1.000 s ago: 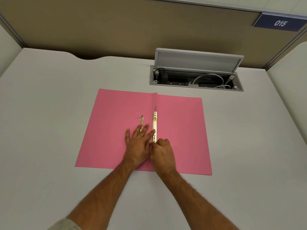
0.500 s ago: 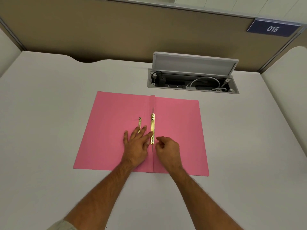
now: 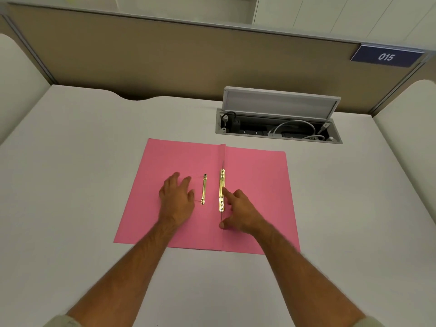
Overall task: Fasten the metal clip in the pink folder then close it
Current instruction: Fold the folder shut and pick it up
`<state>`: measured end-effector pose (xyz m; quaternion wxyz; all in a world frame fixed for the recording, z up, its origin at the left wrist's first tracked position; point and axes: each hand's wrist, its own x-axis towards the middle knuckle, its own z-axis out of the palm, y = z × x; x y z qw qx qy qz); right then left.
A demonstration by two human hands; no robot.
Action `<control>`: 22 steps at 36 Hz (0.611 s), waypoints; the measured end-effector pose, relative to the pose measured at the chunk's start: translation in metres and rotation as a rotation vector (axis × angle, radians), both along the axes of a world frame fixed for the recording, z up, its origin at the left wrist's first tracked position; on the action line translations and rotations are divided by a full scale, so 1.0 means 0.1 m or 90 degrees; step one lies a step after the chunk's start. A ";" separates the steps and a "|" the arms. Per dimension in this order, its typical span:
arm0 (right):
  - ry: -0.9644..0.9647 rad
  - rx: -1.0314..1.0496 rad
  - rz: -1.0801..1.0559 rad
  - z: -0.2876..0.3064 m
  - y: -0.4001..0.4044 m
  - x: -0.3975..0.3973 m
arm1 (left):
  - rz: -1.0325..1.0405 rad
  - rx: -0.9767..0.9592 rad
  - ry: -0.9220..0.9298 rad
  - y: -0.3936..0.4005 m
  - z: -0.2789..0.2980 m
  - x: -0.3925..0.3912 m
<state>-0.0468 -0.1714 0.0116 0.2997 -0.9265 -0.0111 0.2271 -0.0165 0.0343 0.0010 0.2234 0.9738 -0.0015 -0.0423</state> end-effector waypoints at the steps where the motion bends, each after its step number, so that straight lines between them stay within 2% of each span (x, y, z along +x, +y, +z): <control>1: 0.000 -0.008 0.002 0.01 0.01 0.00 | 0.010 0.016 0.012 0.07 0.02 0.03; 9: -0.002 -0.072 0.034 0.06 0.04 0.05 | 0.136 0.088 0.160 0.52 0.15 0.22; 13: 0.004 -0.105 0.047 0.08 0.10 0.07 | 0.165 0.088 0.179 0.66 0.20 0.25; 22: 0.009 -0.154 0.067 0.15 0.17 0.07 | 0.289 -0.003 0.214 0.73 0.23 0.27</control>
